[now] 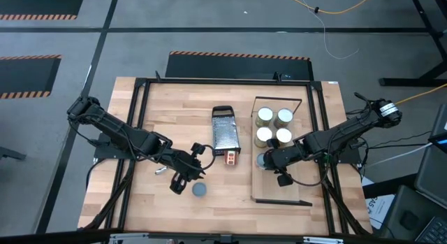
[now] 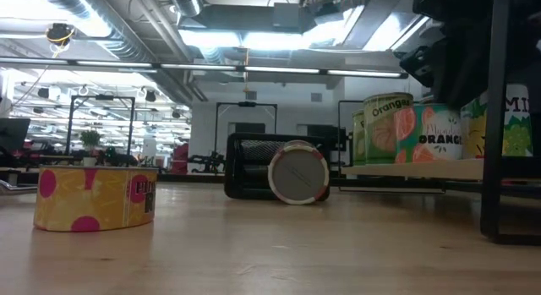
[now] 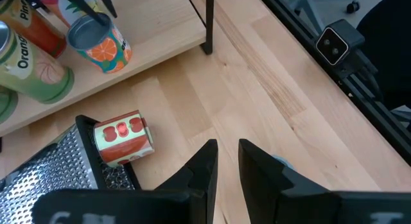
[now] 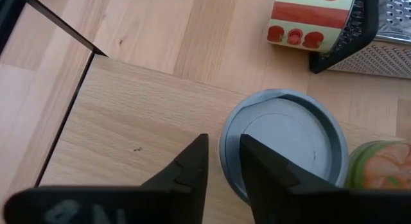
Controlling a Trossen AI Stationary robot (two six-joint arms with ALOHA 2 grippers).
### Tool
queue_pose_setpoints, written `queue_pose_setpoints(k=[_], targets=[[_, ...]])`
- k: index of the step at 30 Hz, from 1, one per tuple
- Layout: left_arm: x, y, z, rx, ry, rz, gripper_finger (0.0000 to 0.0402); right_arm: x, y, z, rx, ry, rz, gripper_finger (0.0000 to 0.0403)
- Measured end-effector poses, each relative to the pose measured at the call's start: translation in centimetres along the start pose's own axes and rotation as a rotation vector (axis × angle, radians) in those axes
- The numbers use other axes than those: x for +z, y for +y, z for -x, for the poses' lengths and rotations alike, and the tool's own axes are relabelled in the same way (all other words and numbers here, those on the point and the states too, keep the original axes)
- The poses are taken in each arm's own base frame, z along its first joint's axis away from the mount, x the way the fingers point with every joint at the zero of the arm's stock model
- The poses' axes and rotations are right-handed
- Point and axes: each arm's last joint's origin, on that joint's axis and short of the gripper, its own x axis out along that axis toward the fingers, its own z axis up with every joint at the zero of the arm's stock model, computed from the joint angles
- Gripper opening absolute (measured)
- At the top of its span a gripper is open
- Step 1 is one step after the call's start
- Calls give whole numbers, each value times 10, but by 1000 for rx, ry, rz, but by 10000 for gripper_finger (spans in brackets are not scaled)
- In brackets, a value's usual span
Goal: Pick and place cans onto a shelf
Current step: Put the small canned oranges on the shelf, then put the canned diced tomatoes on the shelf
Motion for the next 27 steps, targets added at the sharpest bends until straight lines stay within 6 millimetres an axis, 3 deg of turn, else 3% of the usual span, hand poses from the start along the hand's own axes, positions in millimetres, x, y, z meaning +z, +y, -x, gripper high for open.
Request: queue_pose_setpoints(k=[10, 27], targets=[[0, 0, 0, 0, 0, 0, 55, 0, 0, 0, 0, 0, -1, 129], [0, 0, 0, 0, 0, 76, 55, 4, 0, 0, 5, -39, 3, 131]])
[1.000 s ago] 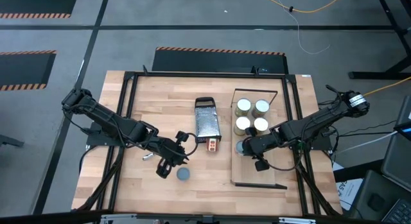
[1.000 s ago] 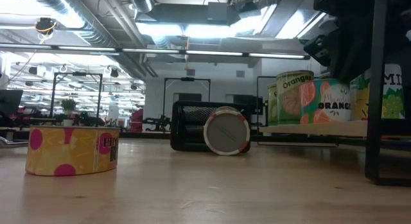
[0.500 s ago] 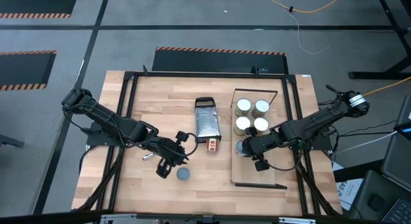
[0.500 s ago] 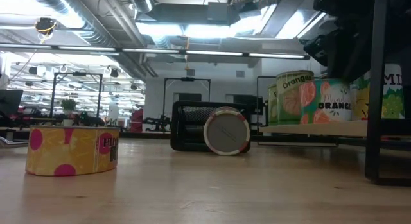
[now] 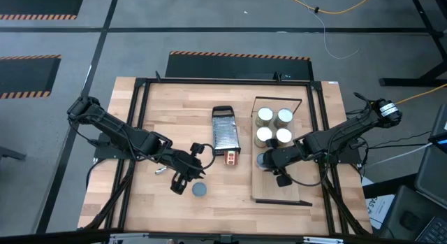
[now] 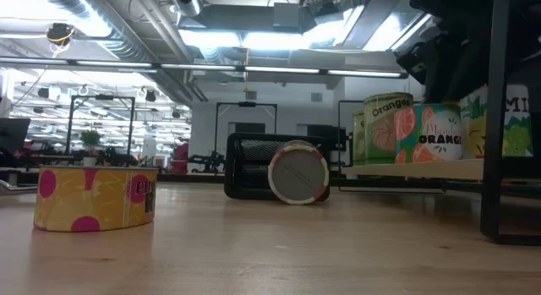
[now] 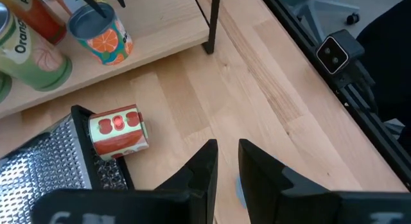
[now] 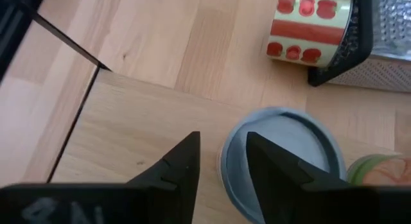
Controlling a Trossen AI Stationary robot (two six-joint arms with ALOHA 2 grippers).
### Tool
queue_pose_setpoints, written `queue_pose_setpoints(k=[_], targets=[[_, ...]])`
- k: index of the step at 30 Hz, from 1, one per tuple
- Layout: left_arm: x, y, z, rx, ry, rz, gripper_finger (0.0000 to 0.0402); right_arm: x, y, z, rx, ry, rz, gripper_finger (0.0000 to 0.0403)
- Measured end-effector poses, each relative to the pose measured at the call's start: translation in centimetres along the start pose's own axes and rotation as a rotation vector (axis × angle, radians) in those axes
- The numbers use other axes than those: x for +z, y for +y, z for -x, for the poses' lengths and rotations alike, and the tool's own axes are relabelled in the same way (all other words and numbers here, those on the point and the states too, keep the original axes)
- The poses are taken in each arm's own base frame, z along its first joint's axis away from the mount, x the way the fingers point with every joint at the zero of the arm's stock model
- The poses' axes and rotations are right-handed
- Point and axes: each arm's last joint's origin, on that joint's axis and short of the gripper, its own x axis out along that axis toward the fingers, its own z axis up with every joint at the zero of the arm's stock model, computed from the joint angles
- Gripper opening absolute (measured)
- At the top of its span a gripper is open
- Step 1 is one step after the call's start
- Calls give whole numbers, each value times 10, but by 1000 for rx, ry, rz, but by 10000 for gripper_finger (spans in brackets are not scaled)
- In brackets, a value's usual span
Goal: Pick and place cans onto a shelf
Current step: Put the canned diced tomatoes on the shelf
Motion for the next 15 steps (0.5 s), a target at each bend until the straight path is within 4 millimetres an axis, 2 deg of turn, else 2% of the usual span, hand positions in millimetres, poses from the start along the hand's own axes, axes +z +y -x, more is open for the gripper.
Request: queue_pose_setpoints(k=[9, 15], targets=[[3, -1, -8, -1, -23, 1, 55, 8, 0, 14, 13, -112, 8, 131], [-1, -4, -32, 1, 21, -4, 55, 23, 1, 28, 25, -302, 56, 131]])
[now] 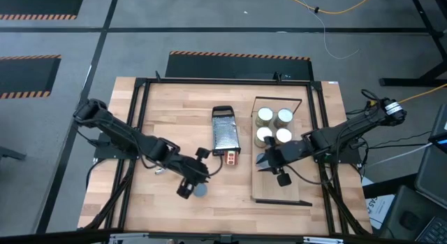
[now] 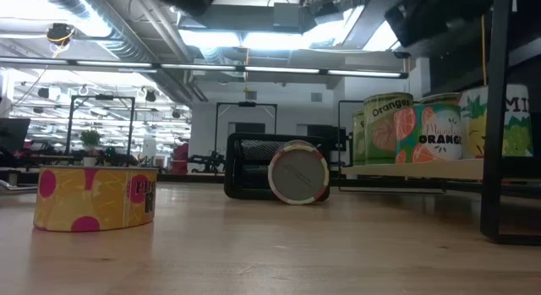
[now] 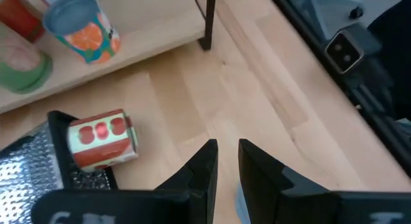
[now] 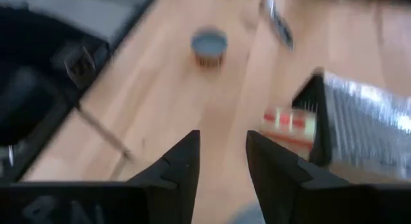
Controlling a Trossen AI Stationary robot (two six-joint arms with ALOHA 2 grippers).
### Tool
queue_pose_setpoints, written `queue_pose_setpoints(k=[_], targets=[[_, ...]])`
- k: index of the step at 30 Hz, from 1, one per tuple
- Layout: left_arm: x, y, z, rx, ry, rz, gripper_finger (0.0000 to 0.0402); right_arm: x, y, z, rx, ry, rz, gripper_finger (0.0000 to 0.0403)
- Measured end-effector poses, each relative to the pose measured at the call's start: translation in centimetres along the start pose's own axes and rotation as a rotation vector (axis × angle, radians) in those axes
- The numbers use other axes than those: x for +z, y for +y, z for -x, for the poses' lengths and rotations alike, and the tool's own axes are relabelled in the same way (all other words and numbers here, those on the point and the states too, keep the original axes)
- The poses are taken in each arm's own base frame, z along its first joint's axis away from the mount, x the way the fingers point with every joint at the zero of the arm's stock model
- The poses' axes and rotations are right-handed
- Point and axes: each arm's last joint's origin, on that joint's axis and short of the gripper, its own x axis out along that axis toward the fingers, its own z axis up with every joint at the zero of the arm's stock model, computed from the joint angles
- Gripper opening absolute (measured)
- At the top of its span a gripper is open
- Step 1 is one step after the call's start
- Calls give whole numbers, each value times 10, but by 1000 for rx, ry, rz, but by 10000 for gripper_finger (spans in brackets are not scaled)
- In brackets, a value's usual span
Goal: Pick and place cans onto a shelf
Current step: Put the canned diced tomatoes on the shelf
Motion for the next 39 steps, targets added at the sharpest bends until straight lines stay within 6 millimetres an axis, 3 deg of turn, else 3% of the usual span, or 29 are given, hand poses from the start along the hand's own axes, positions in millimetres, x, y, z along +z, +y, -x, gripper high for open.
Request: queue_pose_setpoints(k=[5, 9, 20, 25, 39], targets=[[-6, 0, -28, 97, 52, -7, 55, 13, -1, -1, -1, -134, -15, 131], [-14, 5, -48, 207, 105, -11, 55, 14, -3, -1, -13, -146, -20, 131], [-38, 40, -94, 330, 227, 43, 55, 14, -5, -1, -20, -146, -24, 131], [-43, 57, -101, 361, 237, 78, 55, 14, -5, -1, -20, -146, -24, 131], [-51, 101, -96, 466, 255, 162, 55, 14, -5, -1, -21, -145, -23, 131]])
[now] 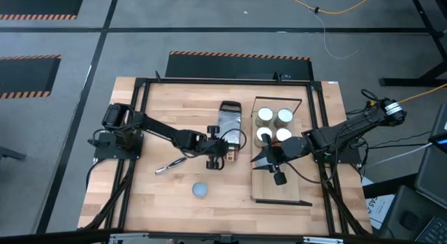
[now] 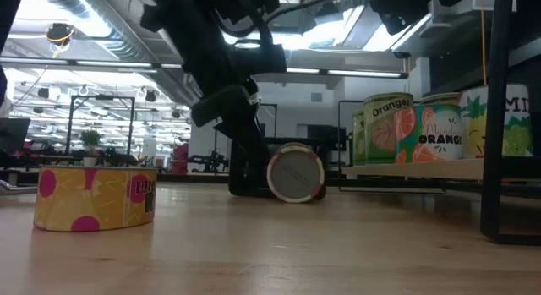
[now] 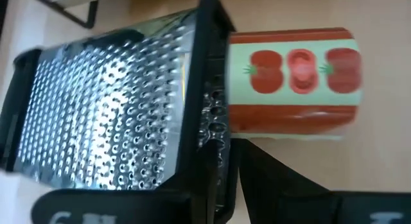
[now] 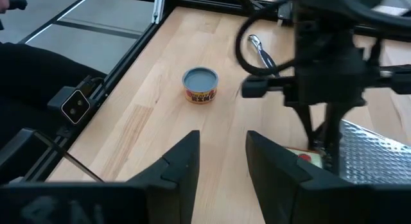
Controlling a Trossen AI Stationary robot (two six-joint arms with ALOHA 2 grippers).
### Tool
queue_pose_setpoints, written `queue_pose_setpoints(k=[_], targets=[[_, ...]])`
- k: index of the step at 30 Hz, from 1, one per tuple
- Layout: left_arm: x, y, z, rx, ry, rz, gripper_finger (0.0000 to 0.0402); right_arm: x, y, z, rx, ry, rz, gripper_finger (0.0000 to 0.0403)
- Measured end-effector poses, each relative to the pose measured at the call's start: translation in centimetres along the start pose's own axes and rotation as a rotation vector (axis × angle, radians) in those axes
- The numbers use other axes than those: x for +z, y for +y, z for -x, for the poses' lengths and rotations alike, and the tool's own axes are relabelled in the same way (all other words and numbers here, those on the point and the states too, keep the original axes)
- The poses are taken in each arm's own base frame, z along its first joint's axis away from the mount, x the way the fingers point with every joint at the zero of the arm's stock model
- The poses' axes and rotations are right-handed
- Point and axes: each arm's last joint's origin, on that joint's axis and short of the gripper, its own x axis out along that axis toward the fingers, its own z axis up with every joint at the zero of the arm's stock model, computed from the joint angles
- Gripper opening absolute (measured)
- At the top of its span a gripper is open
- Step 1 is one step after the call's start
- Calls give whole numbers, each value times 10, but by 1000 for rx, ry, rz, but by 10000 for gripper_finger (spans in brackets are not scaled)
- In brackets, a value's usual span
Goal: Pick and place cans onto a shelf
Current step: Put the canned diced tomatoes on the shelf
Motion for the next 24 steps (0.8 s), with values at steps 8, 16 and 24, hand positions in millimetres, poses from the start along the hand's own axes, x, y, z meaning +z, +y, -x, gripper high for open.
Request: queue_pose_setpoints(k=[8, 16, 24], targets=[[-3, 29, -10, 48, 29, 64, 55, 0, 0, 0, 0, 1, 2, 131], [-3, 26, -9, 37, 26, 32, 55, 0, 0, 0, 0, 1, 2, 131], [2, 6, 5, 81, -10, 62, 55, 0, 0, 0, 0, 1, -1, 131]])
